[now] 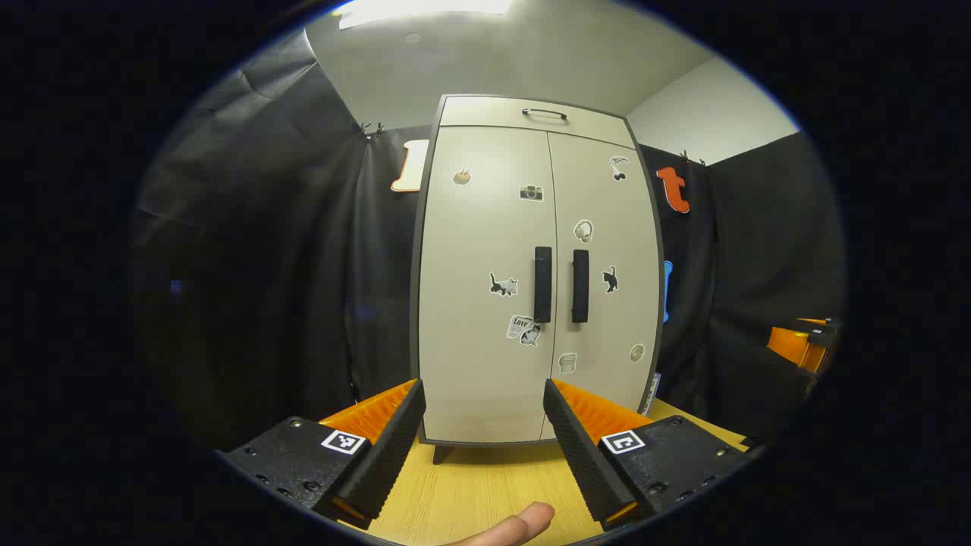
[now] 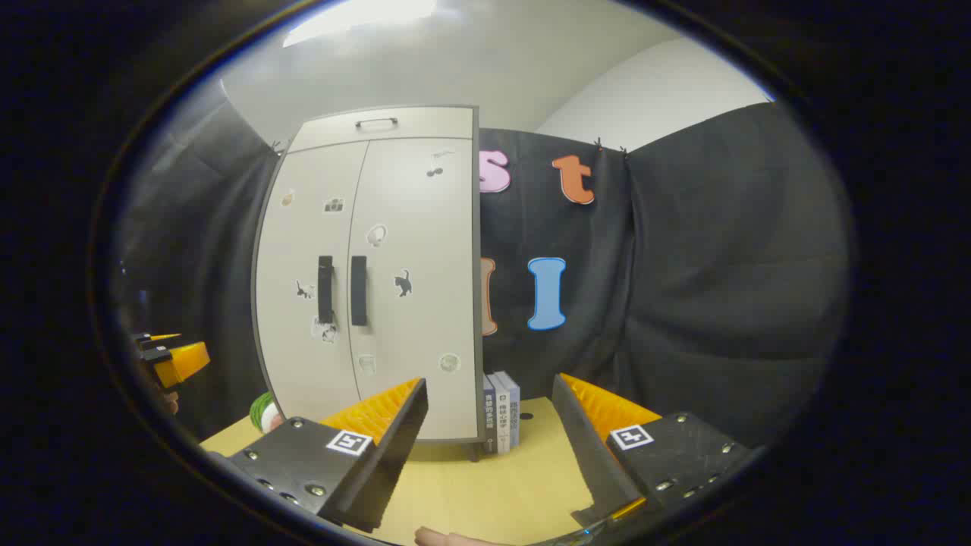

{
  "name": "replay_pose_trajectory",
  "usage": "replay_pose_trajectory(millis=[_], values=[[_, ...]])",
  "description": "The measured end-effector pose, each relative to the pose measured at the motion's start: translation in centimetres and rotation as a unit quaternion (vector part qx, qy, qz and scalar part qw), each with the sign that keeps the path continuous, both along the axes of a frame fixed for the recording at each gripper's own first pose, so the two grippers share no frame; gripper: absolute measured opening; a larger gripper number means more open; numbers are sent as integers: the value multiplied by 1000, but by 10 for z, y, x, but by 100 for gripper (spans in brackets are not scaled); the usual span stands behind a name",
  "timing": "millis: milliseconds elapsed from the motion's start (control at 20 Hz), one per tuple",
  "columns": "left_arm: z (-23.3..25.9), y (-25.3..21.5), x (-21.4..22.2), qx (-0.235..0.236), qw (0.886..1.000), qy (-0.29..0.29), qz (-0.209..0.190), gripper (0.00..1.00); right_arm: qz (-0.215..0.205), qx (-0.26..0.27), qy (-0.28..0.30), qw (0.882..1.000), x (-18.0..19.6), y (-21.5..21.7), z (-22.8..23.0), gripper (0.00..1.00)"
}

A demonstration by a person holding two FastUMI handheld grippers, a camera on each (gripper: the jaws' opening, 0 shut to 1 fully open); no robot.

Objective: Open the right door of the double-door shoe cabinet with the right hand, and open the left door with the left hand.

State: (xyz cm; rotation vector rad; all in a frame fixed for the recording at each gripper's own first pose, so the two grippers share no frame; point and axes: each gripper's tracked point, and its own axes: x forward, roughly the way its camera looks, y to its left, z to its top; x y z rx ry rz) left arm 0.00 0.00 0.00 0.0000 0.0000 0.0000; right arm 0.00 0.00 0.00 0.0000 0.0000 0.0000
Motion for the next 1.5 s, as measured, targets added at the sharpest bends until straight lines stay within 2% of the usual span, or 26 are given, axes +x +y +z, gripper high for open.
replay_pose_trajectory(millis=[150,200,250,300,350,400,500,550,650,700,750,900,1000,1050,1100,1200,1250,1300,1500], values=[[3,-2,-1,2,1000,-5,0,97,9,-4,-3,1000,-7,4,0,98],[4,-2,-2,4,1000,-7,1,97,10,-8,-3,1000,-9,5,0,94],[4,-2,-3,6,1000,-8,2,97,11,-10,-4,1000,-9,6,-1,98],[5,-2,-4,8,1000,-9,3,94,12,-13,-3,1000,-10,7,-2,98],[6,-3,-6,8,1000,-10,1,97,13,-15,0,1000,-9,9,-4,98],[7,-4,-6,6,1000,-11,-1,97,13,-15,2,1000,-8,9,-5,94],[8,-4,-8,4,1000,-13,-3,97,12,-16,6,1000,-6,9,-9,94],[8,-4,-8,3,1000,-14,-4,97,11,-19,9,1000,-4,9,-12,98],[6,-2,-10,-2,1000,-11,-7,96,14,-16,14,1000,-1,11,-16,98],[3,0,-10,-5,1000,-10,-7,97,14,-14,15,1000,0,13,-17,94],[1,3,-11,-8,1000,-10,-6,97,13,-15,15,1000,3,12,-18,98],[-14,15,-14,-14,1000,6,-2,97,21,-10,17,1000,12,21,-20,98],[-13,22,-17,-12,1000,2,-1,97,35,-6,17,999,21,32,-18,98],[-14,27,-17,-11,1000,0,2,97,38,-7,15,999,26,36,-16,94],[-16,32,-17,-10,1000,1,6,97,40,-11,13,999,33,41,-14,98],[-22,40,-17,-13,1000,5,9,97,48,-18,12,999,48,55,-11,98],[-25,44,-16,-12,1000,9,10,97,53,-17,13,998,57,63,-10,94],[-29,49,-16,-11,1000,12,11,97,59,-13,16,998,65,72,-8,98],[-42,64,-12,-18,999,23,16,97,95,0,10,995,104,120,11,99]])
